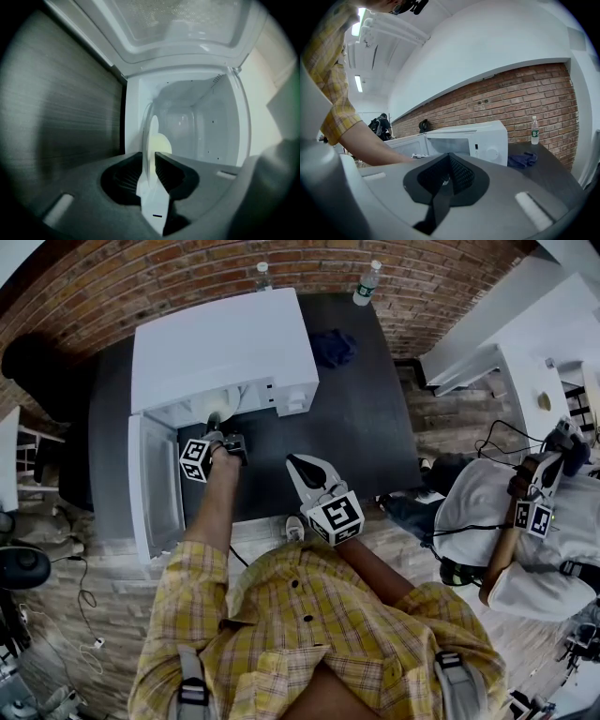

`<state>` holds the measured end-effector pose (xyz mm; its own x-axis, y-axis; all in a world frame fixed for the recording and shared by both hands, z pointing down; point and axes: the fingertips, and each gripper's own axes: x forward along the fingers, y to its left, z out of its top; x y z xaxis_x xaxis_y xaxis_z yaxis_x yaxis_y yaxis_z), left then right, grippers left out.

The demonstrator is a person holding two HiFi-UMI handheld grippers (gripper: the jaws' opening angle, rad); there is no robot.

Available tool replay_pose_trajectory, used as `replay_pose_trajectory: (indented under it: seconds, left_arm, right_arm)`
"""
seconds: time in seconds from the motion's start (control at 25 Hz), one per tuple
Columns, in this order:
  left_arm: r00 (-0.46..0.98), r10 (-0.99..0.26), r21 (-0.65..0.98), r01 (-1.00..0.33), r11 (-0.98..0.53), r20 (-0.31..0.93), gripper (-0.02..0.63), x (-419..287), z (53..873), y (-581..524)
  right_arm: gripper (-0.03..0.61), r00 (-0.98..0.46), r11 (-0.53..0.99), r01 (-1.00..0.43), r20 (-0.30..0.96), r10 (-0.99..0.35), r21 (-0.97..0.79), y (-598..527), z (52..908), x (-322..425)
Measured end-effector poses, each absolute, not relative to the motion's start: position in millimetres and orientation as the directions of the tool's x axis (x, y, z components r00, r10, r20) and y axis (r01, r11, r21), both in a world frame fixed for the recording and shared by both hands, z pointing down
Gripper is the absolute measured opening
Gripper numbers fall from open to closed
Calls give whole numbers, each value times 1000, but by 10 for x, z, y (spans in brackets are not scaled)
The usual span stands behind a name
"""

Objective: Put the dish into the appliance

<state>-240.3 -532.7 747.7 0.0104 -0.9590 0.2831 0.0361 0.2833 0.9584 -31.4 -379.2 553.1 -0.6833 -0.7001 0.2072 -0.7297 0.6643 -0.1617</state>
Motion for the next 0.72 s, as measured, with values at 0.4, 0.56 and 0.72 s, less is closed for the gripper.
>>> replay_pose_trajectory:
  seconds: [0.4,0.56,0.72]
  left_arm:
    - [40,-965,964,37,262,261,141,-2375,7453,-5112]
    - [61,-976,977,17,212,210,65,-2345,7273,-4993]
    - [93,-979,983,7,183,181,0,-2246,7119,-4809]
  right_arm:
    - [0,-685,662,-728,195,-702,-175,-3733,5486,-349]
    - [0,-687,665,-726,182,-703,-175,-3704,5431,-378]
    - [1,-683,660,-730,177,-708,-176,-3629,5394,-381]
